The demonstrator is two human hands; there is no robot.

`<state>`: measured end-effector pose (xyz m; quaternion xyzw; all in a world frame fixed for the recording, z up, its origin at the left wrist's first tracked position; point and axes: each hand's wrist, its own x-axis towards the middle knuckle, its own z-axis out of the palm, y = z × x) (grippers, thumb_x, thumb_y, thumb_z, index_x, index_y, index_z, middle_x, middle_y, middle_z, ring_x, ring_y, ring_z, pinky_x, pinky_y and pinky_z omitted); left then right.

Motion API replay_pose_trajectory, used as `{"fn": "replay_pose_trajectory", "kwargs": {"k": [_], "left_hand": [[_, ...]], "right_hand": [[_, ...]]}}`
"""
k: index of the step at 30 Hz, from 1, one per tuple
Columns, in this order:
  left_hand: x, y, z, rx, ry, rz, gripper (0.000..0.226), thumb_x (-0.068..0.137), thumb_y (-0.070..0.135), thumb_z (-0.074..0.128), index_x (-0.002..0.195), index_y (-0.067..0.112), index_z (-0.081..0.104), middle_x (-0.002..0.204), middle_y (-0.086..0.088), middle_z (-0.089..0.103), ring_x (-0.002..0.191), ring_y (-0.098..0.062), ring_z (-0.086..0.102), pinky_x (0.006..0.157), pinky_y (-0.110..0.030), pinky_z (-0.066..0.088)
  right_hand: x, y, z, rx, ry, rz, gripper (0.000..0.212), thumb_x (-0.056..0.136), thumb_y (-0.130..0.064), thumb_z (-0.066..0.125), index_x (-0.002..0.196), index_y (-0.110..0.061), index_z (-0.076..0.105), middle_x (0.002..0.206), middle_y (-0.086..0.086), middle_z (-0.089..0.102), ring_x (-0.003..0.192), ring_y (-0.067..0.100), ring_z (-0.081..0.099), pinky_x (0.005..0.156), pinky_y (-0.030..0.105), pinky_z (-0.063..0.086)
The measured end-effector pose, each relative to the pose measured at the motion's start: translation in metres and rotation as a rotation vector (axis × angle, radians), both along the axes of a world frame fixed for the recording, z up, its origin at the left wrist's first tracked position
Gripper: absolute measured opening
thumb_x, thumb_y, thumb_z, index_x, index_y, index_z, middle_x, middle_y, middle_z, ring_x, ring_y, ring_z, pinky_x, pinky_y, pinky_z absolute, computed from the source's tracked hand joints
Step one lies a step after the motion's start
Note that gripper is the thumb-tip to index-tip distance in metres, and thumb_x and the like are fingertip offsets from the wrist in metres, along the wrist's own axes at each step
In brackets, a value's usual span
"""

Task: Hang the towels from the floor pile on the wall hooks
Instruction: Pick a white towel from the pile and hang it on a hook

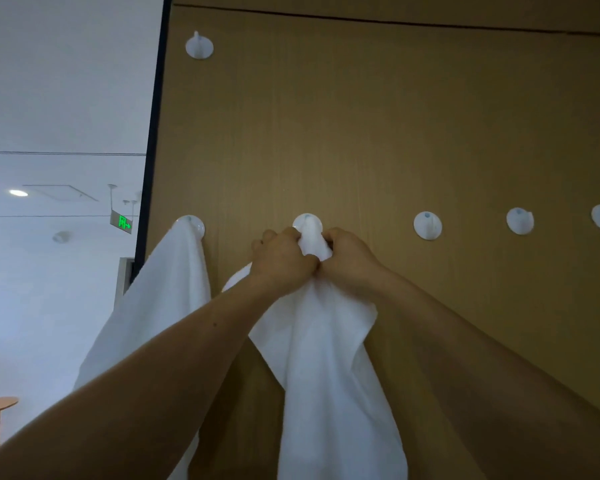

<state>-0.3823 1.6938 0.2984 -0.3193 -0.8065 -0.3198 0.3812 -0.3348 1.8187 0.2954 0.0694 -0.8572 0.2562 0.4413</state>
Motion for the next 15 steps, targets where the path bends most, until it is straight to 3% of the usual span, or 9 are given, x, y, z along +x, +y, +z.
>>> {"fn": "replay_pose_trajectory", "kwargs": {"k": [3, 5, 7, 10, 12, 15], "left_hand": [[0.006, 0.002, -0.002, 0.253, -0.228, -0.295, 0.022, 0.084, 0.026, 0.055, 0.102, 0.014, 0.057, 0.096, 0.001, 0.062, 0.085, -0.013, 0.058, 0.065, -0.026, 0.041], [0.011, -0.002, -0.004, 0.38, -0.414, -0.454, 0.017, 0.08, 0.024, 0.056, 0.092, 0.013, 0.059, 0.09, -0.001, 0.063, 0.079, -0.013, 0.061, 0.061, -0.028, 0.044], [0.01, -0.004, -0.009, 0.44, -0.537, -0.534, 0.026, 0.078, 0.03, 0.056, 0.093, 0.011, 0.065, 0.09, -0.005, 0.069, 0.081, -0.018, 0.066, 0.067, -0.032, 0.05], [0.009, -0.002, -0.021, 0.503, -0.632, -0.62, 0.031, 0.087, 0.037, 0.059, 0.101, 0.011, 0.068, 0.094, -0.007, 0.072, 0.084, -0.021, 0.068, 0.064, -0.031, 0.049], [0.005, 0.001, -0.036, 0.462, -0.608, -0.605, 0.043, 0.09, 0.049, 0.057, 0.11, 0.01, 0.064, 0.1, -0.007, 0.07, 0.09, -0.022, 0.067, 0.066, -0.03, 0.05], [-0.002, 0.005, -0.065, 0.461, -0.54, -0.551, 0.041, 0.087, 0.06, 0.053, 0.094, 0.021, 0.061, 0.088, 0.004, 0.067, 0.079, -0.012, 0.064, 0.057, -0.019, 0.046]], "right_hand": [[0.003, -0.008, -0.007, -0.288, -0.02, 0.145, 0.019, 0.081, -0.05, 0.055, 0.079, -0.032, 0.057, 0.082, -0.01, 0.068, 0.074, 0.009, 0.068, 0.069, 0.032, 0.053], [0.003, -0.011, -0.013, -0.398, -0.044, 0.201, 0.016, 0.077, -0.049, 0.053, 0.073, -0.034, 0.058, 0.073, -0.013, 0.067, 0.067, 0.008, 0.067, 0.062, 0.031, 0.051], [0.001, -0.01, -0.019, -0.354, -0.02, 0.221, 0.006, 0.08, -0.039, 0.052, 0.078, -0.035, 0.054, 0.08, -0.011, 0.065, 0.075, 0.009, 0.065, 0.061, 0.029, 0.046], [-0.005, 0.003, -0.03, -0.217, 0.074, 0.191, 0.002, 0.09, -0.034, 0.049, 0.088, -0.034, 0.048, 0.093, -0.009, 0.06, 0.085, 0.011, 0.061, 0.069, 0.031, 0.048], [-0.01, 0.013, -0.04, -0.195, 0.09, 0.174, 0.016, 0.094, -0.041, 0.05, 0.103, -0.028, 0.051, 0.1, -0.007, 0.06, 0.09, 0.012, 0.061, 0.078, 0.036, 0.052], [-0.016, 0.017, -0.06, -0.199, 0.098, 0.112, 0.04, 0.096, -0.046, 0.047, 0.127, -0.019, 0.047, 0.109, -0.006, 0.058, 0.095, 0.013, 0.059, 0.081, 0.033, 0.051]]}}
